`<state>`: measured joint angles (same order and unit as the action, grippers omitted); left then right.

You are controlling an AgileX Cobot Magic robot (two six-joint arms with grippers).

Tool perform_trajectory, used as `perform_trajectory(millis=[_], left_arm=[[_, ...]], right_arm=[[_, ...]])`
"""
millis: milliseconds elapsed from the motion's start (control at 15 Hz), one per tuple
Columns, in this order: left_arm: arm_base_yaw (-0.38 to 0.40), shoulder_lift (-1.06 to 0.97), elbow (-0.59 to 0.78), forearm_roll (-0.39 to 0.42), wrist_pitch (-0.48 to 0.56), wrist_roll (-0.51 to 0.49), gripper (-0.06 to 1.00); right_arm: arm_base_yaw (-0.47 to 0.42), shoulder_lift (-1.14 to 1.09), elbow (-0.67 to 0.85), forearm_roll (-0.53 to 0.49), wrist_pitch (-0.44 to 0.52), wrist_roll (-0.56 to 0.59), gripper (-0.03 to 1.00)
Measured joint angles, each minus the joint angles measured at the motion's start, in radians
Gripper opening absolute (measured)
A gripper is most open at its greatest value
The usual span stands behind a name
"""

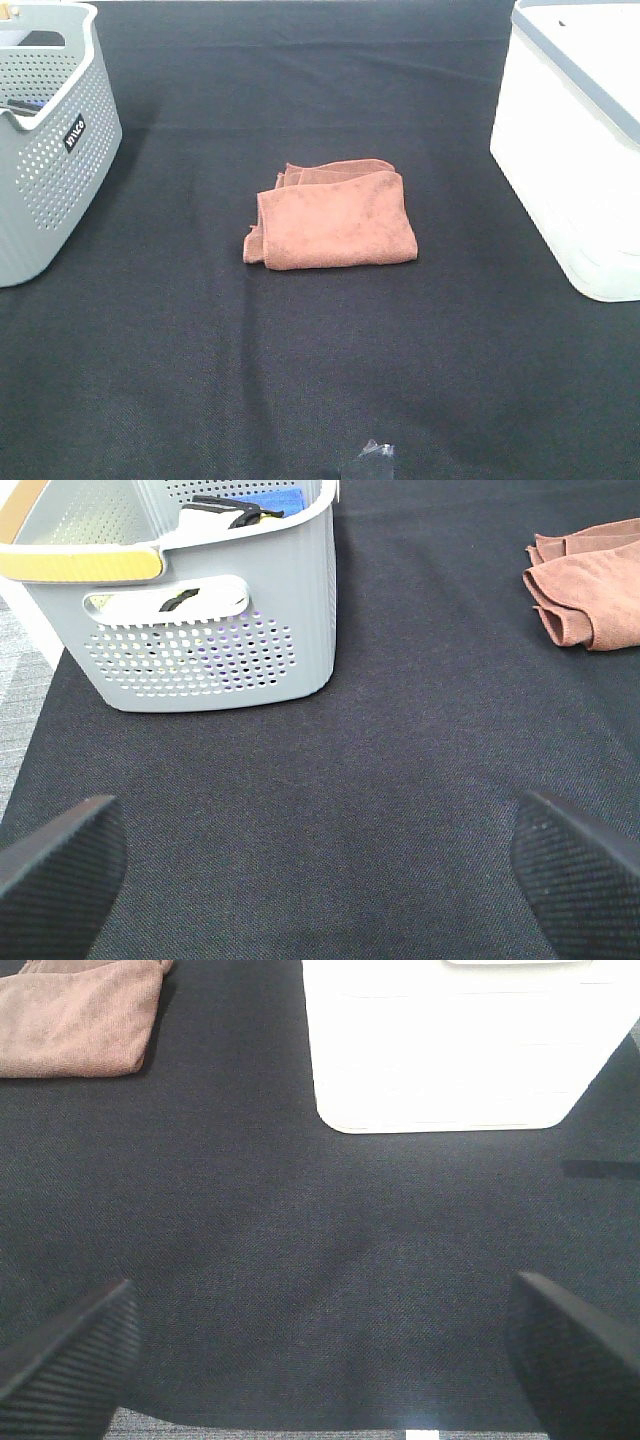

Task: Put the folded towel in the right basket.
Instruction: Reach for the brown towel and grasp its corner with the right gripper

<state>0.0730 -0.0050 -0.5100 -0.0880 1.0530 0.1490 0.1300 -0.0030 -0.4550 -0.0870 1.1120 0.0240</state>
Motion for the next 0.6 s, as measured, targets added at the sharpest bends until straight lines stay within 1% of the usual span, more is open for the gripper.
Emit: perform_trajectory(millis=[400, 467, 600], left_arm=[[0.000, 0.000, 0.000, 0.000, 0.000, 0.000, 0.97], [0.000, 0.000, 0.000, 0.000, 0.000, 0.000, 0.97], [0.000, 0.000, 0.000, 0.000, 0.000, 0.000, 0.97]], right_arm=[[-0.009, 0.000, 0.000, 0.001, -0.001, 0.000, 0.96], [-0.035, 0.000, 0.000, 0.006, -0.001, 0.000, 0.96], [-0.123, 0.000, 0.000, 0.007, -0.001, 0.000, 0.96]])
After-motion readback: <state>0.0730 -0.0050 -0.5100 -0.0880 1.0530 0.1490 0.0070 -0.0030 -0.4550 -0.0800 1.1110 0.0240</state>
